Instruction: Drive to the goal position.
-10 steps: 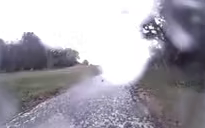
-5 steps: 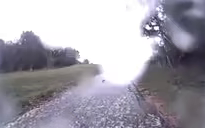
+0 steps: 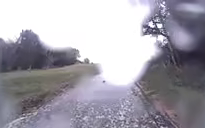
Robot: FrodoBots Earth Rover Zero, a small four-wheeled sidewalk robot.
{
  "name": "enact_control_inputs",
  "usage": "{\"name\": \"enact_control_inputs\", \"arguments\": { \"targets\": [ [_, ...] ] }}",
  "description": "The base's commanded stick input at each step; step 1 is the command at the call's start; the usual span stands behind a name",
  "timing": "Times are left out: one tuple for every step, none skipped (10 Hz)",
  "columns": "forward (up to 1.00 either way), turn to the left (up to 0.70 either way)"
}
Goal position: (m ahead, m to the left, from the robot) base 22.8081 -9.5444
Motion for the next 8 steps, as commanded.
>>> {"name": "enact_control_inputs", "arguments": {
  "targets": [
    [0.70, 0.00],
    [0.70, 0.00],
    [0.70, 0.00],
    [0.70, 0.00],
    [0.70, 0.00],
    [0.70, 0.00],
    [0.70, 0.00],
    [0.70, 0.00]
  ]
}}
